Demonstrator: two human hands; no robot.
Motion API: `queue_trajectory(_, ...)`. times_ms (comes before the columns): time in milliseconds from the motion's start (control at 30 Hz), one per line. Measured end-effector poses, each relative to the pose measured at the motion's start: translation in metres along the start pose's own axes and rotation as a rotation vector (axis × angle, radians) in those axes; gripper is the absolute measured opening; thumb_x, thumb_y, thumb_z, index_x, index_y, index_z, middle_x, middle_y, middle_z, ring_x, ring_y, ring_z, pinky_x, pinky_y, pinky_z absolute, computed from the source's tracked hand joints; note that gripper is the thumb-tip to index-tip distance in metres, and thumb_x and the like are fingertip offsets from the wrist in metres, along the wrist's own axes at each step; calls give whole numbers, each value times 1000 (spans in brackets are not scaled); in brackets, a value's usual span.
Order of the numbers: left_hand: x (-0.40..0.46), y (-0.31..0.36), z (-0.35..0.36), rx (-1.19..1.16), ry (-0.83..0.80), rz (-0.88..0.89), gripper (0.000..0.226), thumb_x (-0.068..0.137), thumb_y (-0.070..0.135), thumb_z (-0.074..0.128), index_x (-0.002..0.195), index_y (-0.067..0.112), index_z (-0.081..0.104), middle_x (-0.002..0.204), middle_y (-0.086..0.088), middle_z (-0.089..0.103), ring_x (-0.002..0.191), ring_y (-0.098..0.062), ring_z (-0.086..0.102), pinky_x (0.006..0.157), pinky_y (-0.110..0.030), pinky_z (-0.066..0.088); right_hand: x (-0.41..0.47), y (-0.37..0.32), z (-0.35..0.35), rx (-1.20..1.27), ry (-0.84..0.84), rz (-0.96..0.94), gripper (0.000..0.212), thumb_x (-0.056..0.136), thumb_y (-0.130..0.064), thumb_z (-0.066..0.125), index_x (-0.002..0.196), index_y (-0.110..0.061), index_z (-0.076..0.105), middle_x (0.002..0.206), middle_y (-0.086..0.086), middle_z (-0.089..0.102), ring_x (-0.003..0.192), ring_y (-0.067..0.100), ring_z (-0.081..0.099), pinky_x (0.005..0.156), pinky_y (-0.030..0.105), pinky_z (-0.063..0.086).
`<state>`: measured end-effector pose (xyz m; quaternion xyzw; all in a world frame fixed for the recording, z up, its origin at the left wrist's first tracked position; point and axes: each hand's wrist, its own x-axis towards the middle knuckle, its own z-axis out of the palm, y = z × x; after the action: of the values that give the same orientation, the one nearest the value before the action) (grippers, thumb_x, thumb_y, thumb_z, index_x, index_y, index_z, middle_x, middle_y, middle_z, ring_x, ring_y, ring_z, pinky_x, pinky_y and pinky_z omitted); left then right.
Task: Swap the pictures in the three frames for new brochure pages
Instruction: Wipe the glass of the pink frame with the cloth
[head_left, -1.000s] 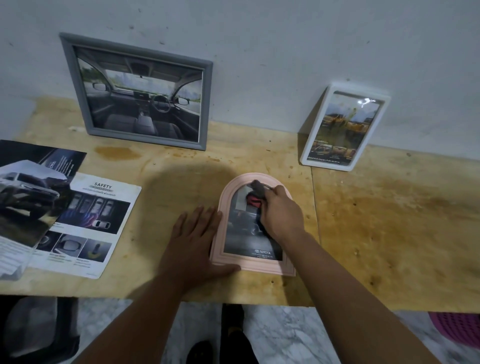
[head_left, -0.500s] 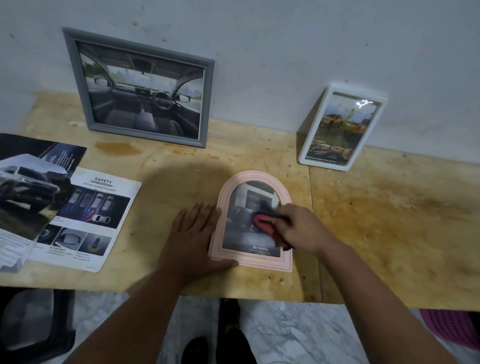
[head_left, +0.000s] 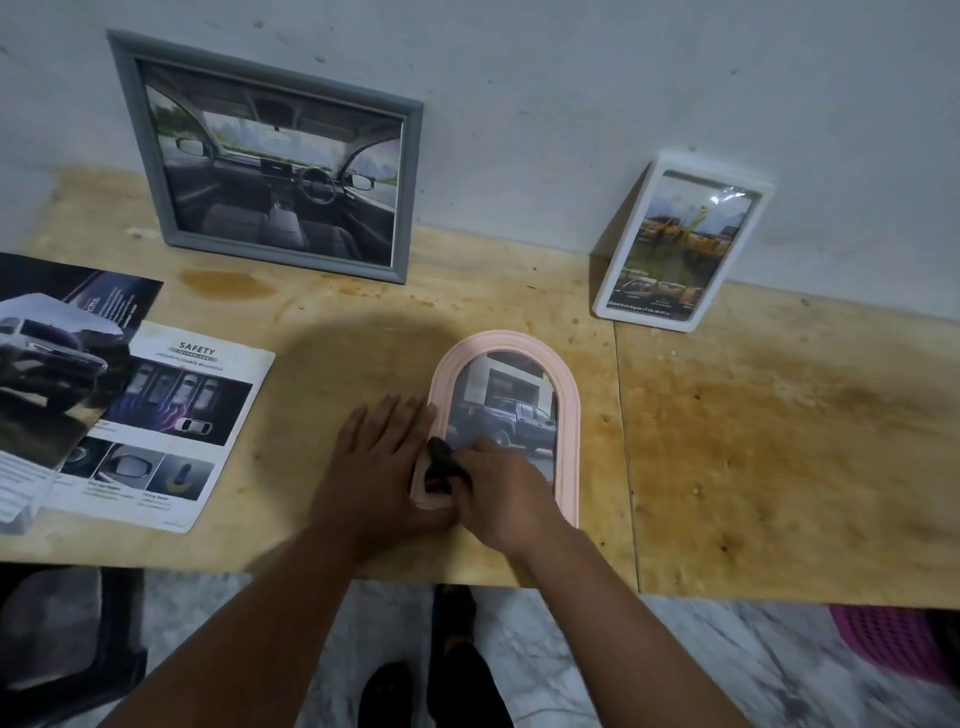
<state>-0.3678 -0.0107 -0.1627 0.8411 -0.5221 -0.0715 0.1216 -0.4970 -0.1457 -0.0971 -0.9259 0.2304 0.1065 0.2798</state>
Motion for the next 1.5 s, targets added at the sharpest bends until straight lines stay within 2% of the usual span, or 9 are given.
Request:
queue_trajectory(100, -1, 1, -2, 10, 13, 15, 120, 73, 99, 40, 159, 15, 37, 167, -7, 33, 157, -28, 24, 123, -59, 22, 23, 24, -36, 212, -120, 68, 25, 96, -27, 58, 113, -27, 76, 97, -1, 76, 85, 17, 71, 80, 37, 58)
queue_trajectory(267, 0, 1, -4, 28, -4, 8, 124, 71, 102, 38, 161, 17, 32, 169, -5, 28, 158, -28, 19, 124, -59, 19, 68, 63, -60, -28, 328, 236, 33, 97, -32, 52, 125, -29, 70, 106, 8, 67, 90, 31, 67, 74, 40, 56)
queue_trajectory(367, 0, 0, -4, 19, -1, 9, 123, 71, 101, 39, 161, 17, 32, 169, -5, 29, 158, -28, 19, 125, -58, 18, 64, 52, -31, -198, 349, 161, 39, 99, -29, 48, 135, -27, 62, 123, 7, 58, 92, 35, 64, 72, 43, 56)
queue_trajectory(567, 0, 1, -4, 32, -31, 3, 121, 74, 99, 38, 161, 15, 33, 168, -5, 30, 158, -27, 21, 126, -57, 17, 19, 31, 11, -169, 296, -86, 31, 95, -29, 44, 107, -15, 70, 104, 5, 58, 64, 30, 62, 53, 39, 54)
queue_trajectory(867, 0, 6, -10, 12, -15, 0, 122, 72, 101, 40, 157, 13, 41, 164, -7, 38, 154, -31, 30, 124, -55, 21, 17, 21, -26, -76, -255, -127, 31, 101, -26, 50, 119, -15, 73, 116, 6, 69, 100, 26, 65, 86, 41, 55)
queue_trajectory(1033, 2, 7, -15, 48, -77, -1, 123, 73, 100, 37, 160, 14, 34, 167, -8, 33, 156, -31, 24, 124, -57, 21, -12, 47, -47, 647, -42, 170, 16, 102, -18, 60, 106, -18, 75, 80, 2, 73, 66, 12, 64, 62, 28, 49)
queue_trajectory(1133, 5, 8, -19, 59, -143, -23, 126, 71, 101, 35, 161, 14, 31, 167, -9, 32, 156, -32, 24, 125, -57, 20, -43, 85, -78, 932, 255, 350, 18, 103, -20, 61, 108, -13, 76, 71, 11, 71, 58, 24, 63, 51, 32, 46)
queue_trajectory(1300, 6, 12, -27, 10, -217, -45, 126, 72, 102, 33, 163, 15, 27, 168, -9, 29, 157, -33, 20, 125, -59, 18, -78, 153, -103, 402, 502, 407, 27, 103, -26, 58, 128, -24, 68, 103, 1, 67, 87, 18, 64, 70, 33, 50)
queue_trajectory(1500, 20, 34, -58, -28, -458, -180, 133, 67, 105, 23, 165, 20, -8, 174, -3, -7, 160, -26, -9, 129, -52, 5, -96, 164, -84, -70, 42, 484, 73, 99, -56, 49, 160, -29, 19, 148, 8, 31, 128, 30, 41, 89, 43, 55)
